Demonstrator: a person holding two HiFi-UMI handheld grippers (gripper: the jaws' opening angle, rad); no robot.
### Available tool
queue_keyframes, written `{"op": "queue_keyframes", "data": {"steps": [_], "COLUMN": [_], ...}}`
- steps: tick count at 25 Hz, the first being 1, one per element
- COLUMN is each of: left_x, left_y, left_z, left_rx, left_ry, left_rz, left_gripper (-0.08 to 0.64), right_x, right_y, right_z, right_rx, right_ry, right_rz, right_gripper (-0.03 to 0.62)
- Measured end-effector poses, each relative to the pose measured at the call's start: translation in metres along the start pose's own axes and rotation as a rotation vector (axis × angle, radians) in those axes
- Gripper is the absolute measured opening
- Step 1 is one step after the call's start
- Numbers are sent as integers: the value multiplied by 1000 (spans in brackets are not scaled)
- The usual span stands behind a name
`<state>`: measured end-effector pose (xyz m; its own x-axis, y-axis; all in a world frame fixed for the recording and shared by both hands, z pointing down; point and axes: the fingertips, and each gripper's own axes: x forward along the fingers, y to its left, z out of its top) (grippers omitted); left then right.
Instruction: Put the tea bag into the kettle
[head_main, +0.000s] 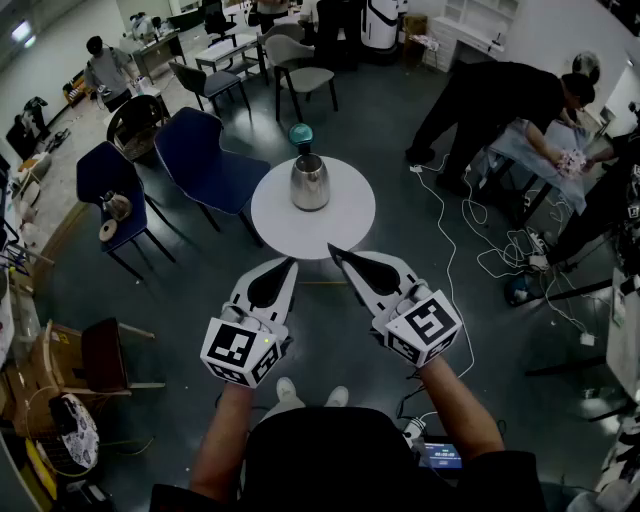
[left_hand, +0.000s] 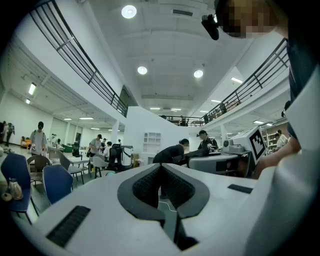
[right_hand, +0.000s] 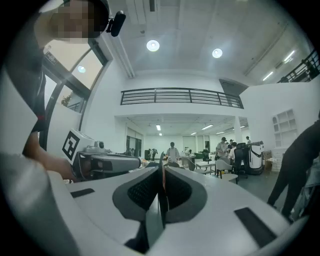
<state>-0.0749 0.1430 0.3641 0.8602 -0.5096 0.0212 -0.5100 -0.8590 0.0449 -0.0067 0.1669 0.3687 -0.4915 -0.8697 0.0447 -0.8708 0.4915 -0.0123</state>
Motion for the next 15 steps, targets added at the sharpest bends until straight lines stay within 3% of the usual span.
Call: {"op": "queue_keyframes", "data": {"steps": [7, 15], "left_x": [-7, -11], "left_y": [-20, -42], "left_z": [-4, -8], "left_rx": [-4, -15], "left_ry": [3, 1], "left_rz": [7, 13], "left_gripper": [15, 15], "right_x": [-15, -40], "right_y": [10, 9], "right_z": [-2, -7], "right_rx": [-46, -35], "right_ry": [0, -8], "right_rz": [-19, -11], "right_gripper": [34, 34]}}
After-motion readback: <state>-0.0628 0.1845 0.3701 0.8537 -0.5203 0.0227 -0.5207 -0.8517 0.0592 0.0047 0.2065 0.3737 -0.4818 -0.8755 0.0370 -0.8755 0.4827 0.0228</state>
